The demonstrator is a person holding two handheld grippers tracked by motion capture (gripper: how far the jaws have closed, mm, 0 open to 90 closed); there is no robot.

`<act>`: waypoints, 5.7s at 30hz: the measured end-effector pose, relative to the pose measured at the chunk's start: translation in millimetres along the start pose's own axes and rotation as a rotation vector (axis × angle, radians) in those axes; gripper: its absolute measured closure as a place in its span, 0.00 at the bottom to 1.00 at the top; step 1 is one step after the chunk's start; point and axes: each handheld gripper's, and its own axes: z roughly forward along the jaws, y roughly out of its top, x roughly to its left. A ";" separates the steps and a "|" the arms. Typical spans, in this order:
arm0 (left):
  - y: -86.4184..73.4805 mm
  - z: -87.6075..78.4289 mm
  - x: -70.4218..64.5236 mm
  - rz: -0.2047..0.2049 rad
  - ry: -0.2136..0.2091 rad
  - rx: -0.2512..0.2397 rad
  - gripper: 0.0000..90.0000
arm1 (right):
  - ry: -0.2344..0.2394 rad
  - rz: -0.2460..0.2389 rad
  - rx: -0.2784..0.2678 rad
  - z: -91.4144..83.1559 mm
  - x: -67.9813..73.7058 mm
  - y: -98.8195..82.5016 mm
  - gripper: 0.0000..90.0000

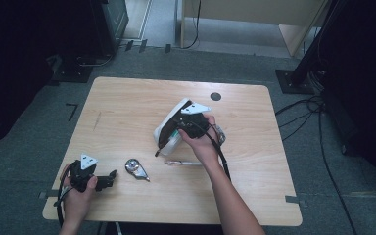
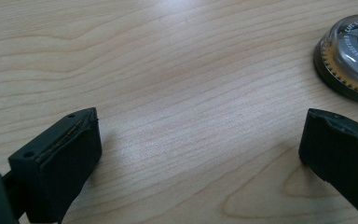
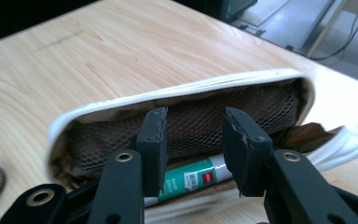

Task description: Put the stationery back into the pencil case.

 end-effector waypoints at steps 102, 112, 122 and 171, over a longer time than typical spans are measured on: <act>0.0 -5.0 -1.1 -0.018 -0.029 -0.033 0.00 | 0.190 -0.007 0.108 -88.1 -10.6 -169.5 0.93; 2.9 -5.7 -13.1 -0.004 -0.079 -0.045 0.00 | 0.152 0.013 0.114 -87.4 -6.2 -172.6 0.94; 2.2 -7.2 -11.7 -0.007 -0.099 -0.055 0.00 | 0.138 0.026 0.073 -86.2 0.7 -164.8 0.85; 14.3 -12.9 -50.6 0.055 -0.245 -0.111 0.00 | 0.138 -0.062 0.080 -83.0 -5.7 -160.6 0.90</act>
